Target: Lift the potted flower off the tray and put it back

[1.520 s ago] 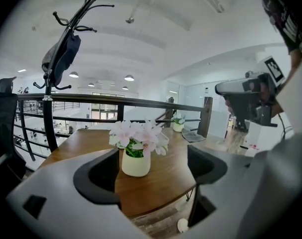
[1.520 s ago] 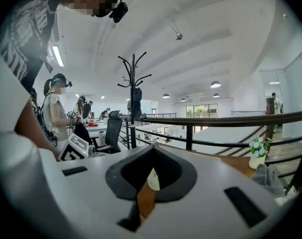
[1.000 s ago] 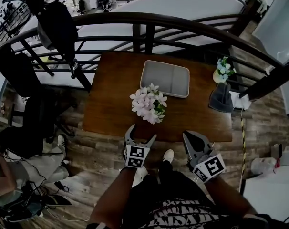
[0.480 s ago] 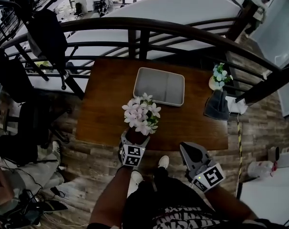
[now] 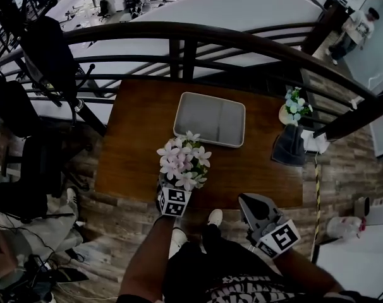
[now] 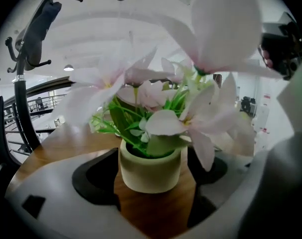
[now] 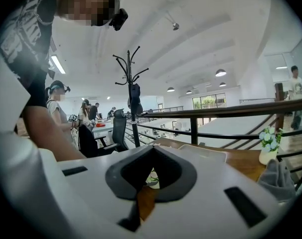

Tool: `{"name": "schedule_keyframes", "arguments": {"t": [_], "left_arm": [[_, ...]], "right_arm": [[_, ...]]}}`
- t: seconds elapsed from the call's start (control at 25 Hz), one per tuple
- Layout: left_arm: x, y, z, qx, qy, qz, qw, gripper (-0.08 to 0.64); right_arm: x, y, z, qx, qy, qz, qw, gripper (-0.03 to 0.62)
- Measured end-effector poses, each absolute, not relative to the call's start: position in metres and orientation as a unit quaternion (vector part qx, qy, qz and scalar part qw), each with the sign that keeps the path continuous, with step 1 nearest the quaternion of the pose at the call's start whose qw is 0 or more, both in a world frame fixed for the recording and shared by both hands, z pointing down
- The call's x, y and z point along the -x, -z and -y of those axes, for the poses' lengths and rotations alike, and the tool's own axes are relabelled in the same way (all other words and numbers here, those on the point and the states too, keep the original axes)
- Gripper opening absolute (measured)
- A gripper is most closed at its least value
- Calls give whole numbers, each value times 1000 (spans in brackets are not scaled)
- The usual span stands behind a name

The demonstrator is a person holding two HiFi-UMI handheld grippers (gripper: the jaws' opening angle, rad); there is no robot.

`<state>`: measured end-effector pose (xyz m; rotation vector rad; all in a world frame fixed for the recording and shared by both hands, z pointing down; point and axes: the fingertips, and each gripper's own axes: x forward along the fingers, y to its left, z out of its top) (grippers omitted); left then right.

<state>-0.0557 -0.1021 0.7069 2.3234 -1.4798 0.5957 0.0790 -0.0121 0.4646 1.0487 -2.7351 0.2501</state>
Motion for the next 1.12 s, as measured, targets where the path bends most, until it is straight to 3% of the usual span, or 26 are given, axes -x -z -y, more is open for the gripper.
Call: {"name": "schedule_keyframes", "arguments": {"t": [1.12], "left_arm": [[51,-721,120,-835,-200,497,124,445]], "right_arm": [[-75,-491,13,-347,-110,922,129,-11]]}}
